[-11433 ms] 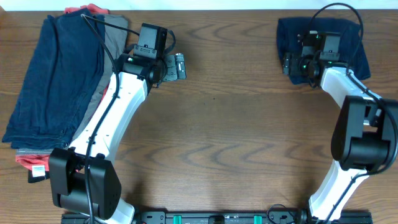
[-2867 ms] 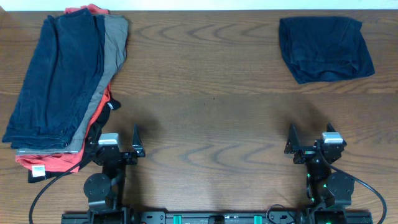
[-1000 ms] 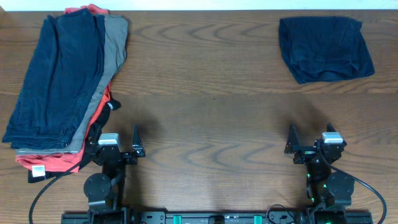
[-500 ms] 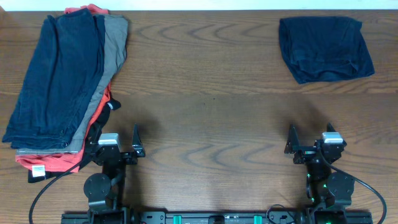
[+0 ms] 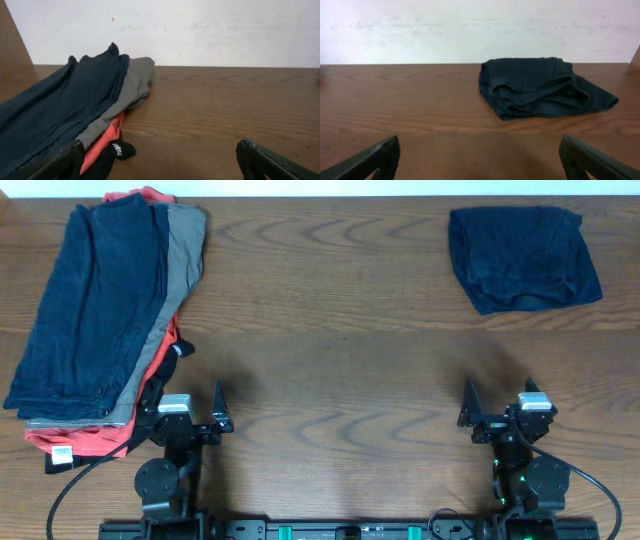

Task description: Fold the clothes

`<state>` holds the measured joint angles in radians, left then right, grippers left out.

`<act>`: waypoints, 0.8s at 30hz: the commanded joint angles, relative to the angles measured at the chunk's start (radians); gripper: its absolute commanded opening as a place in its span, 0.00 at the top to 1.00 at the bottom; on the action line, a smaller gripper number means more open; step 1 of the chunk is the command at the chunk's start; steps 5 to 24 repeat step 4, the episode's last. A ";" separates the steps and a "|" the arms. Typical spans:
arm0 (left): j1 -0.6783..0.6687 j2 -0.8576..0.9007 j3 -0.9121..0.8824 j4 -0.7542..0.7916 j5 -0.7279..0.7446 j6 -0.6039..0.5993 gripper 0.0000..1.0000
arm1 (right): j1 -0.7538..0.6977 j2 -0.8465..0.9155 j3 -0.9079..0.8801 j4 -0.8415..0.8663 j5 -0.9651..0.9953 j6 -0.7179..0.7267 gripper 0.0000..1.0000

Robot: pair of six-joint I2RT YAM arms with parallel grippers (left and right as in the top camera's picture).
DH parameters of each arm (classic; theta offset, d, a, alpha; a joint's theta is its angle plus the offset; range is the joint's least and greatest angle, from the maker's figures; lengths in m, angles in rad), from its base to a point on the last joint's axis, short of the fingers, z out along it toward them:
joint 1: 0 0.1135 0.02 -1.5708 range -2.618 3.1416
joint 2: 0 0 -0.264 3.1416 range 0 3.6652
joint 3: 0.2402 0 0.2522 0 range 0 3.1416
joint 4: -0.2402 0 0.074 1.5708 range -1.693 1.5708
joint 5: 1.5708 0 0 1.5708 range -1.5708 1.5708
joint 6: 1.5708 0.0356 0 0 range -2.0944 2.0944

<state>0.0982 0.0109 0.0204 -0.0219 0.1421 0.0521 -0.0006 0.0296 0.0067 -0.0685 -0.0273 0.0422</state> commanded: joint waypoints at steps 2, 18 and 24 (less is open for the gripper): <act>0.005 -0.007 -0.016 -0.037 0.000 -0.005 0.02 | 0.008 -0.007 -0.001 -0.003 -0.006 0.013 0.01; 0.005 -0.007 -0.016 -0.037 0.000 -0.005 0.02 | 0.008 -0.007 -0.001 -0.003 -0.006 0.013 0.01; 0.005 -0.007 -0.016 -0.037 0.000 -0.005 0.02 | 0.008 -0.007 -0.001 -0.003 -0.006 0.013 0.01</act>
